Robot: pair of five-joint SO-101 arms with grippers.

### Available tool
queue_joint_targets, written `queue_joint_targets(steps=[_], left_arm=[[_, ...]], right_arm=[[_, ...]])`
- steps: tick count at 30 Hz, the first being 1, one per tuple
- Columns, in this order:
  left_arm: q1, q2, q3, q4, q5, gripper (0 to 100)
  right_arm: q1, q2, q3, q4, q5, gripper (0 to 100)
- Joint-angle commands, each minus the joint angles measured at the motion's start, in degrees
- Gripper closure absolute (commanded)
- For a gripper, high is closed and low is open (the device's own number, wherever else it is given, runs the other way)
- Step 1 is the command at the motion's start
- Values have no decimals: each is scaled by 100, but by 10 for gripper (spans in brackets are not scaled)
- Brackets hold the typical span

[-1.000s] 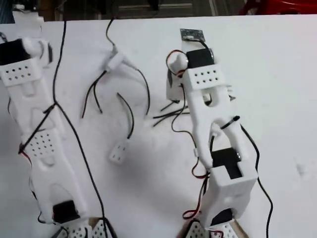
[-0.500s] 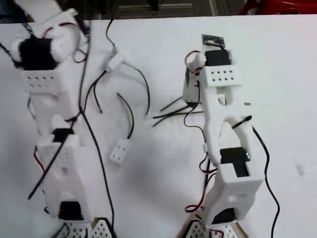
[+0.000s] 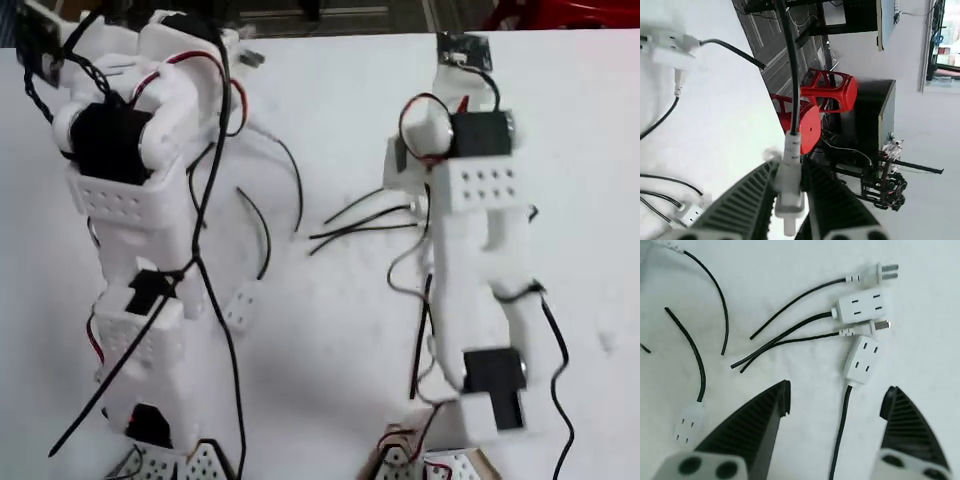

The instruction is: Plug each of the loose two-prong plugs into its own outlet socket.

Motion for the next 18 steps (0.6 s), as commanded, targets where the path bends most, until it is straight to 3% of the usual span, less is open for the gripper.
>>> queue_joint_targets(steps=[1,7,12,18], left_arm=[[110,-365,-202,26,580,976],[778,-549,-202,35,580,976],[1341,-1130,-202,35,580,976],[1358,-1921,-193,44,580,963]], right_arm=[[-145,-927,-114,22,747,710],[-391,-1789,-607,31,923,811],[-251,-1842,-598,40,923,789],[84,-1895,-448,40,923,776]])
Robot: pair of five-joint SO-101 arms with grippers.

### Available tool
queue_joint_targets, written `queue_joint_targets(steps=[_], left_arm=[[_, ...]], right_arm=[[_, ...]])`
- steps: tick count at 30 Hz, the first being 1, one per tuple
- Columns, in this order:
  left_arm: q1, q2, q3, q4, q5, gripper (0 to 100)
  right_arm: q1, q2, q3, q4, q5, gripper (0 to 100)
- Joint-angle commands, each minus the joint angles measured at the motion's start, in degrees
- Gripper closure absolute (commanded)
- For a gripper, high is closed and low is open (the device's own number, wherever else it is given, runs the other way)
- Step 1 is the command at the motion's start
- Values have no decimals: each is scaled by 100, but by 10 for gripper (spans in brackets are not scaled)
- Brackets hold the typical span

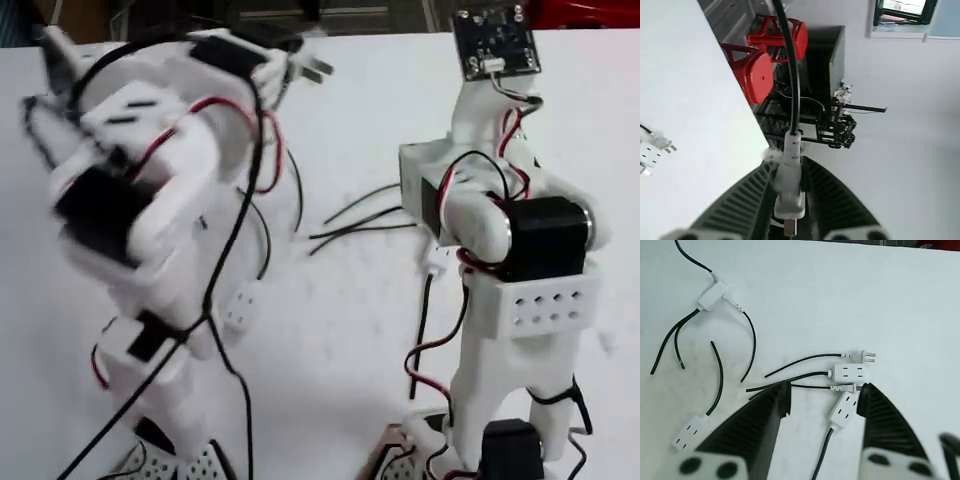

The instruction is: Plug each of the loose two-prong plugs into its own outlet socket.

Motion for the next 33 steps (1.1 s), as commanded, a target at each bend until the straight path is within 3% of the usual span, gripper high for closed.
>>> queue_joint_targets(steps=[1,6,12,18,28,33], left_arm=[[40,-901,-193,35,35,963],[40,-1982,668,35,35,954],[-286,-3345,4589,-88,-308,954],[-743,-4567,7182,-1767,-440,954],[-725,-6501,10804,-4281,-440,954],[-752,-7547,12738,-5969,-440,954]], right_arm=[[189,-171,-35,31,44,776],[242,-171,-26,31,44,776],[224,-171,-18,31,35,779],[145,-180,-18,31,-9,779],[-1209,-119,615,40,26,779],[-1886,-119,651,31,35,779]])
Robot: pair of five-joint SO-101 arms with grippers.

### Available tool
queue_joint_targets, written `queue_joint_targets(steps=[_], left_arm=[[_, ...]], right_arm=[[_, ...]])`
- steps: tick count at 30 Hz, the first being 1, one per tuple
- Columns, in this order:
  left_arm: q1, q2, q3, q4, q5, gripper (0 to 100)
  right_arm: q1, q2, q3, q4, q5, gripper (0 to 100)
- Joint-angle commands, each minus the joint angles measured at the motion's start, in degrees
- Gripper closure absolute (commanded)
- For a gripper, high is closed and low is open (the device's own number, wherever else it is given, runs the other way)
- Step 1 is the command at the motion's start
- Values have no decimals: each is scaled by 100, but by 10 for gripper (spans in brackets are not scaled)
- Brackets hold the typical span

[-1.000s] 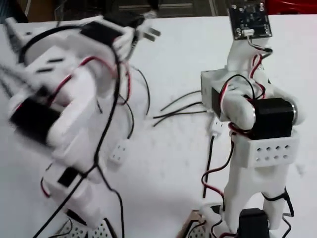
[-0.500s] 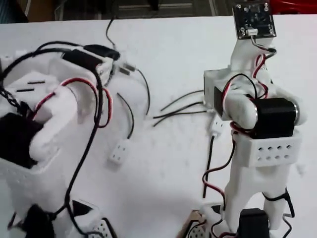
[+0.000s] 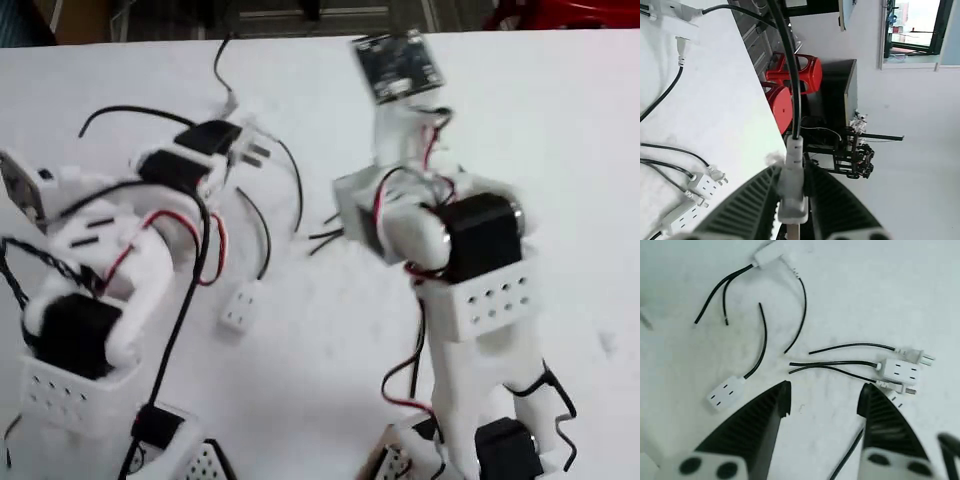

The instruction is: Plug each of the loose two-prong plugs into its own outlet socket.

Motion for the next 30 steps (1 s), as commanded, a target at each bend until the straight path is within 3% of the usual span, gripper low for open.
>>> queue_joint_targets(steps=[1,10,13,18,30], left_arm=[[-110,-1024,1749,-1916,-53,954],[-101,-2554,4747,-5758,-79,954],[-110,-2862,5398,-6629,-79,954],[-127,-3037,5785,-7200,-70,954],[-259,-3099,6066,-7209,-79,966]], right_arm=[[-409,-110,0,31,35,779],[-760,892,-237,40,35,780],[-804,1024,-598,40,9,780],[-1332,1068,-721,48,18,780],[-1481,1798,-1846,22,44,780]])
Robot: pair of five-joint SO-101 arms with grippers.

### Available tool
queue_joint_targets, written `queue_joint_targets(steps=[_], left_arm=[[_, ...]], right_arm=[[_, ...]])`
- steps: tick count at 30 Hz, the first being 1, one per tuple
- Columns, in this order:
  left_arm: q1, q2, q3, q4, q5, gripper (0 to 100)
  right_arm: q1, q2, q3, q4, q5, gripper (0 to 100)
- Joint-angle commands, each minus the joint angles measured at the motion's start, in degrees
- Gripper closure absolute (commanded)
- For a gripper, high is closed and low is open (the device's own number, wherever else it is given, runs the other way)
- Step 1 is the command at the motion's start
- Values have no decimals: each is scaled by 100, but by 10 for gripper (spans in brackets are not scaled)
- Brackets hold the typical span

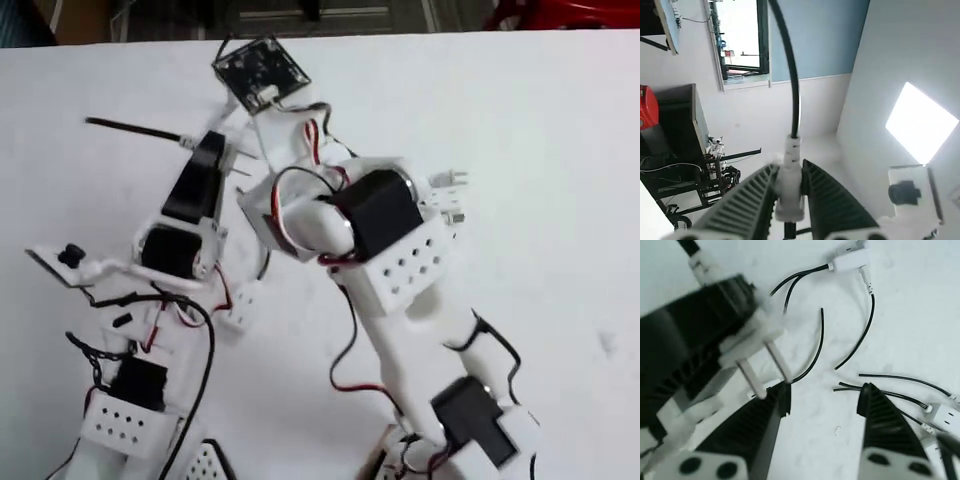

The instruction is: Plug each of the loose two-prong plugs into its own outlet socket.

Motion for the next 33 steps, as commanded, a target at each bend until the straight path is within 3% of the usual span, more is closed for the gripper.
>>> queue_joint_targets(steps=[1,14,20,33], left_arm=[[-57,-119,-9,-123,-79,977],[48,-119,88,-123,-79,974],[549,-119,229,-105,-88,974],[804,-110,352,-88,-88,974]], right_arm=[[-48,426,-651,22,53,780],[629,1701,-2215,22,325,780],[602,1912,-2602,13,325,779],[585,1938,-2690,-154,492,779]])
